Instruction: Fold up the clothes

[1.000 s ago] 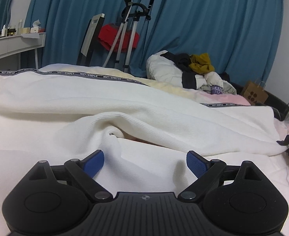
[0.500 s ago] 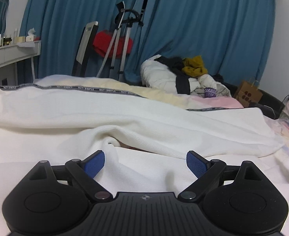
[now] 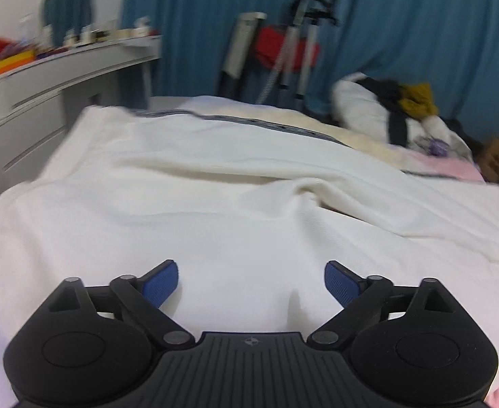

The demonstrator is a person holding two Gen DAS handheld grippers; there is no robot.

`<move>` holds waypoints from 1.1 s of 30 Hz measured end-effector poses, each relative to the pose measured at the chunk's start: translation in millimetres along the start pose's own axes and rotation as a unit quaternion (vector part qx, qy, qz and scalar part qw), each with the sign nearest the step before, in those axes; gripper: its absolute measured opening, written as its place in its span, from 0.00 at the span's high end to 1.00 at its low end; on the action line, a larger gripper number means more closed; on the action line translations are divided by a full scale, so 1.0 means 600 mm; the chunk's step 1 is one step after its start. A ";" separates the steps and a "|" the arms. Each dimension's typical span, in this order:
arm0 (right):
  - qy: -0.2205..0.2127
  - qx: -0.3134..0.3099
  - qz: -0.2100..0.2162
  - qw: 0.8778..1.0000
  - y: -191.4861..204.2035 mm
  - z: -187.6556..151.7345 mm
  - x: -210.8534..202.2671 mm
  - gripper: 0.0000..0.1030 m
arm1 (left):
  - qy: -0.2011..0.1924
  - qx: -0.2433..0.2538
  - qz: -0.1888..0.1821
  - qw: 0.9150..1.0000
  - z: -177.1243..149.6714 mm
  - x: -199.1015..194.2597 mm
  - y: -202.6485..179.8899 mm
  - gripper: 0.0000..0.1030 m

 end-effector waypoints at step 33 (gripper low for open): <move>-0.052 0.199 -0.097 0.974 -0.228 0.017 -0.006 0.42 | 0.137 -0.441 -0.041 0.886 -0.056 0.050 0.317 0.51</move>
Point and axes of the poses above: each gripper's, at about its wrist camera, not at the fingertips, and x roughly the way its jaws point, y to its left, z to its top, the point moved 9 cm from there along x, roughly the way its jaws point, and after that the axes turned 9 degrees about z, right-handed, at the moved point
